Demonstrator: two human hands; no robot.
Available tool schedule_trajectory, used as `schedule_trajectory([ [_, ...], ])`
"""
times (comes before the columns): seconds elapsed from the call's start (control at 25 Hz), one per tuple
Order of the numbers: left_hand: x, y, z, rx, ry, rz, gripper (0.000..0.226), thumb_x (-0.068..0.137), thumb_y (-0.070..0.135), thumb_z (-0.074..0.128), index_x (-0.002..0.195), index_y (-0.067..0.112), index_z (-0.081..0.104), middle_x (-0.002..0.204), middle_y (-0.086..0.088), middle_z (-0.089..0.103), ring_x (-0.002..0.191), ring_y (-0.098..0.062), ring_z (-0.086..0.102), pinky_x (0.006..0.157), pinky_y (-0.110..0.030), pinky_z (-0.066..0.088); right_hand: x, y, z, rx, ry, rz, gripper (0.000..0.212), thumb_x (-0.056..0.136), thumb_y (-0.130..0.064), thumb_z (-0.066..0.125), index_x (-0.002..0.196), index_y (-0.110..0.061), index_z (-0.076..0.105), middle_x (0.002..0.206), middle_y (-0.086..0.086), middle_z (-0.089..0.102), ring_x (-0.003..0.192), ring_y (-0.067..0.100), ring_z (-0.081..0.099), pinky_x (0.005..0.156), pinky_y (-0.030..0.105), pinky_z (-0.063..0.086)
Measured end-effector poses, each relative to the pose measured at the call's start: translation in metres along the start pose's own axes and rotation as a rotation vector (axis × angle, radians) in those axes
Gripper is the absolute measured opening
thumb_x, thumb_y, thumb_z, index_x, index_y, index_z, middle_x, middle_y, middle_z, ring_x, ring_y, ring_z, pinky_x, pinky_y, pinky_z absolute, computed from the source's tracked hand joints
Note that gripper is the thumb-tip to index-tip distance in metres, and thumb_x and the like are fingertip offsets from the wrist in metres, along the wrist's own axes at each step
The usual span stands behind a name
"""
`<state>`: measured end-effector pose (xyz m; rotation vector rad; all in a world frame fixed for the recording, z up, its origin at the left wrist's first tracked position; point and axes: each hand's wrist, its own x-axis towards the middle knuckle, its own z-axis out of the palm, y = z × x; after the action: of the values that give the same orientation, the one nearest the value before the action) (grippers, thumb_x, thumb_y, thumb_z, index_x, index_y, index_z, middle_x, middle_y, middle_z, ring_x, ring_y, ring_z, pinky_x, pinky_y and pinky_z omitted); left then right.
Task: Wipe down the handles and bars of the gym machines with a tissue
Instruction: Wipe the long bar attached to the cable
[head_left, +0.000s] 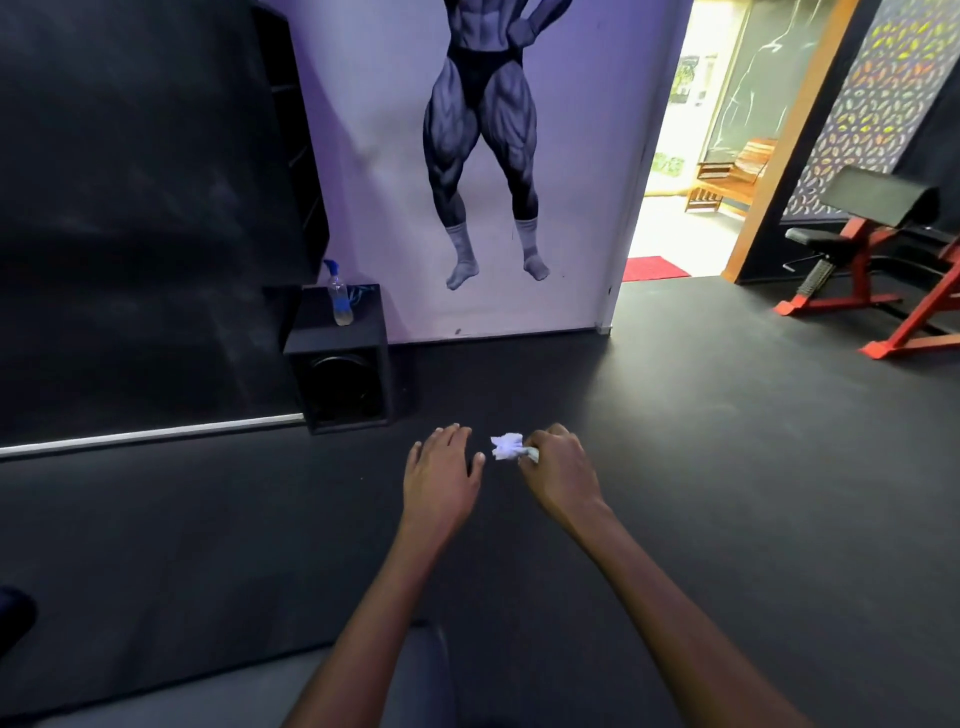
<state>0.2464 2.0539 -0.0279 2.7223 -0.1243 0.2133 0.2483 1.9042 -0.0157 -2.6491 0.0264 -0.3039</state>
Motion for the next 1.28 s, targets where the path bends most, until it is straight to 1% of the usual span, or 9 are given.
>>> schedule_trajectory([
  [0.2, 0.098, 0.003, 0.024, 0.043, 0.015, -0.086, 0.048, 0.102, 0.035, 0.037, 0.147, 0.019, 0.033, 0.155, 0.003, 0.031, 0.145, -0.012, 0.020, 0.119, -0.033, 0.011, 0.112, 0.024, 0.028, 0.067, -0.076, -0.055, 0.022, 0.090, -0.016, 0.050, 0.099, -0.009, 0.067, 0.101, 0.007, 0.055, 0.100, 0.026, 0.053, 0.073, 0.027, 0.039],
  [0.4, 0.199, -0.017, 0.052, 0.104, 0.059, -0.248, 0.048, 0.102, 0.036, 0.038, 0.147, 0.019, 0.033, 0.154, 0.005, 0.032, 0.145, -0.012, 0.022, 0.118, -0.034, 0.012, 0.240, 0.023, 0.077, 0.126, -0.145, -0.181, 0.021, 0.091, -0.016, 0.050, 0.099, -0.007, 0.066, 0.103, 0.009, 0.055, 0.099, 0.026, 0.052, 0.078, 0.031, 0.043],
  [0.48, 0.234, -0.027, 0.052, 0.128, 0.078, -0.333, 0.048, 0.102, 0.036, 0.038, 0.147, 0.019, 0.033, 0.153, 0.004, 0.034, 0.144, -0.012, 0.024, 0.118, -0.034, 0.014, 0.282, 0.014, 0.096, 0.148, -0.217, -0.244, 0.020, 0.090, -0.016, 0.050, 0.093, -0.005, 0.066, 0.099, 0.010, 0.055, 0.094, 0.027, 0.054, 0.073, 0.032, 0.043],
  [0.6, 0.271, -0.044, 0.047, 0.136, 0.133, -0.471, 0.048, 0.102, 0.036, 0.039, 0.147, 0.019, 0.032, 0.153, 0.004, 0.034, 0.144, -0.013, 0.023, 0.118, -0.035, 0.014, 0.334, -0.008, 0.128, 0.152, -0.302, -0.361, 0.020, 0.089, -0.016, 0.050, 0.083, -0.002, 0.063, 0.090, 0.011, 0.055, 0.087, 0.028, 0.057, 0.062, 0.029, 0.035],
  [0.68, 0.287, -0.064, 0.041, 0.130, 0.175, -0.570, 0.048, 0.102, 0.035, 0.039, 0.146, 0.020, 0.033, 0.153, 0.005, 0.035, 0.144, -0.013, 0.023, 0.118, -0.034, 0.014, 0.364, -0.037, 0.152, 0.160, -0.364, -0.457, 0.020, 0.088, -0.015, 0.050, 0.085, -0.002, 0.064, 0.092, 0.012, 0.057, 0.086, 0.029, 0.057, 0.063, 0.030, 0.037],
  [0.8, 0.295, -0.107, 0.031, 0.188, 0.232, -0.716, 0.047, 0.101, 0.036, 0.039, 0.145, 0.020, 0.034, 0.151, 0.006, 0.036, 0.143, -0.012, 0.024, 0.116, -0.033, 0.016, 0.386, -0.091, 0.189, 0.203, -0.467, -0.612, 0.020, 0.084, -0.013, 0.050, 0.090, -0.003, 0.067, 0.096, 0.014, 0.059, 0.090, 0.031, 0.058, 0.073, 0.037, 0.048],
  [1.0, 0.296, -0.208, 0.000, 0.211, 0.320, -0.954, 0.049, 0.101, 0.036, 0.040, 0.146, 0.019, 0.032, 0.154, 0.003, 0.033, 0.145, -0.014, 0.022, 0.117, -0.035, 0.016, 0.406, -0.199, 0.261, 0.212, -0.560, -0.820, 0.020, 0.083, -0.012, 0.050, 0.089, -0.003, 0.067, 0.095, 0.016, 0.061, 0.091, 0.034, 0.060, 0.065, 0.031, 0.039],
  [1.16, 0.290, -0.299, -0.048, 0.242, 0.399, -1.106, 0.051, 0.100, 0.036, 0.041, 0.148, 0.019, 0.030, 0.155, 0.002, 0.031, 0.145, -0.014, 0.021, 0.117, -0.034, 0.014, 0.402, -0.311, 0.303, 0.232, -0.613, -0.962, 0.023, 0.087, -0.017, 0.053, 0.101, -0.008, 0.069, 0.105, 0.015, 0.061, 0.099, 0.032, 0.059, 0.076, 0.033, 0.044],
  [1.28, 0.280, -0.357, -0.083, 0.294, 0.457, -1.189, 0.052, 0.100, 0.036, 0.041, 0.148, 0.018, 0.030, 0.155, 0.001, 0.031, 0.145, -0.014, 0.021, 0.116, -0.034, 0.014, 0.390, -0.388, 0.330, 0.278, -0.667, -1.045, 0.024, 0.087, -0.018, 0.054, 0.102, -0.008, 0.069, 0.107, 0.015, 0.061, 0.102, 0.032, 0.058, 0.080, 0.033, 0.044],
])
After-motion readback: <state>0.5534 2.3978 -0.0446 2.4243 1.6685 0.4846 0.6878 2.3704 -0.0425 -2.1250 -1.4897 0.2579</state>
